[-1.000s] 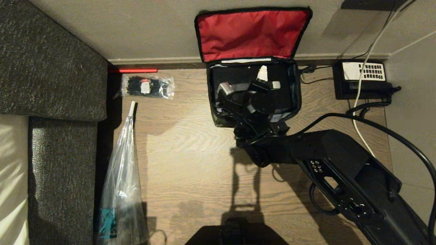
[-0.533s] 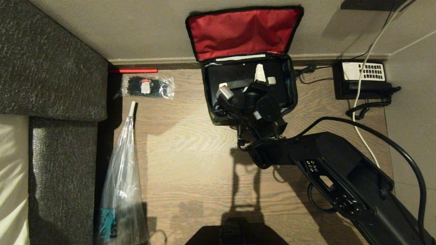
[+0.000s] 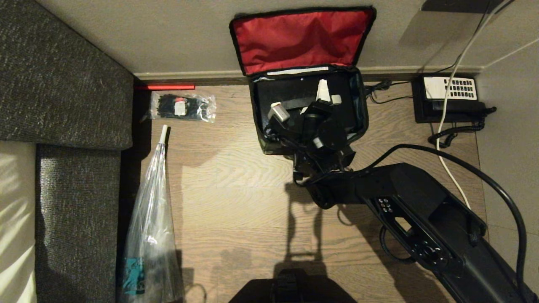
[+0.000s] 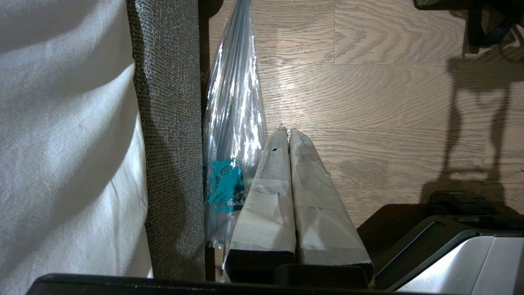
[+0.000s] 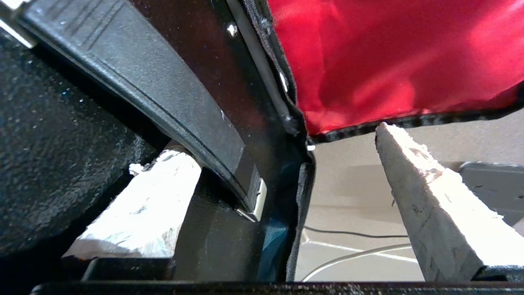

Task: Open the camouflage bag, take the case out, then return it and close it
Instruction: Grip the handle

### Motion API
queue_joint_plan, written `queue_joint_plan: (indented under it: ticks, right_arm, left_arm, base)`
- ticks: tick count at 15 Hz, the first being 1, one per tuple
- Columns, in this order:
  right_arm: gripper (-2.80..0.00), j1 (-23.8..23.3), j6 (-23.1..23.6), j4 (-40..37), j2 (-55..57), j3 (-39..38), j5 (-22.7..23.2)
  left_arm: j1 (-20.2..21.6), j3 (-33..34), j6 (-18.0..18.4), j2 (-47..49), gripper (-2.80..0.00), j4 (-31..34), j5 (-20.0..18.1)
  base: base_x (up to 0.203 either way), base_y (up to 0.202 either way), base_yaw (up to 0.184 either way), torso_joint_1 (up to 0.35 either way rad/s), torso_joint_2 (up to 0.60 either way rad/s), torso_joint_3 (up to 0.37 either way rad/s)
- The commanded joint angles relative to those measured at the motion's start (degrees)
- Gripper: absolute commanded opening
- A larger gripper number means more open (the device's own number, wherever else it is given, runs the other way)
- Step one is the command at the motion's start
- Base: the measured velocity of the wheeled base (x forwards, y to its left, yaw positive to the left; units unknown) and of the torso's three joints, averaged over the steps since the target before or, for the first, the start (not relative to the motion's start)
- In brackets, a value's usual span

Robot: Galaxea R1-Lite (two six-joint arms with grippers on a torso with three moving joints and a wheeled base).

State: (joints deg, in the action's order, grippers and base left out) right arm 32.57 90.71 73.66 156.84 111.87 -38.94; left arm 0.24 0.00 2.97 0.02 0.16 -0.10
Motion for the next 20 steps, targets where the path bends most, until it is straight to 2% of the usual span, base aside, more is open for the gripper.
queue_joint_plan:
  ticks: [1,4,6,10,12,15,17,18,20]
  right_arm:
    - [0.0,-0.04,-1.89,-12.82,-3.22,-3.05,-1.5]
    - [0.0,0.03,-10.73,-19.09,-9.94,-16.79,-1.32]
    - [0.0,1.02,-19.19,-25.28,-18.47,-22.6,1.2]
    - [0.0,5.86,-39.78,-41.65,-36.0,-34.91,2.87]
    - [0.0,6.55,-46.72,-48.98,-45.78,-40.5,3.06]
    - [0.0,3.28,-53.64,-59.67,-61.64,-50.84,3.23]
    - [0.0,1.57,-66.26,-64.18,-70.05,-55.68,3.25]
    - [0.0,1.2,-70.77,-67.16,-74.38,-56.84,3.17]
    - [0.0,0.77,-74.74,-74.91,-83.59,-58.12,1.9]
  left_arm:
    - [0.02,0.18,0.01,-0.05,-2.8,0.02,0.01]
    - [0.02,0.15,0.01,-0.11,-2.8,0.02,0.01]
    - [0.02,0.09,0.01,-0.11,-2.8,0.02,0.01]
    - [0.02,0.18,0.01,-0.11,-2.8,0.02,0.01]
    - [0.02,0.13,0.01,-0.11,-2.8,0.02,0.01]
    - [0.02,0.18,0.01,-0.04,-2.8,0.02,0.01]
    - [0.02,0.16,0.01,-0.11,-2.8,0.02,0.01]
    - [0.02,0.18,-0.01,-0.04,-2.8,0.02,0.01]
    - [0.02,0.18,0.01,-0.11,-2.8,0.02,0.01]
  base:
    - [0.0,0.0,0.0,0.0,0.0,0.0]
    - [0.0,0.0,0.0,0.0,0.0,0.0]
    - [0.0,0.0,0.0,0.0,0.0,0.0]
    - [0.0,0.0,0.0,0.0,0.0,0.0]
    - [0.0,0.0,0.0,0.0,0.0,0.0]
    - [0.0,0.0,0.0,0.0,0.0,0.0]
    - [0.0,0.0,0.0,0.0,0.0,0.0]
    - [0.0,0.0,0.0,0.0,0.0,0.0]
    - [0.0,0.0,0.0,0.0,0.0,0.0]
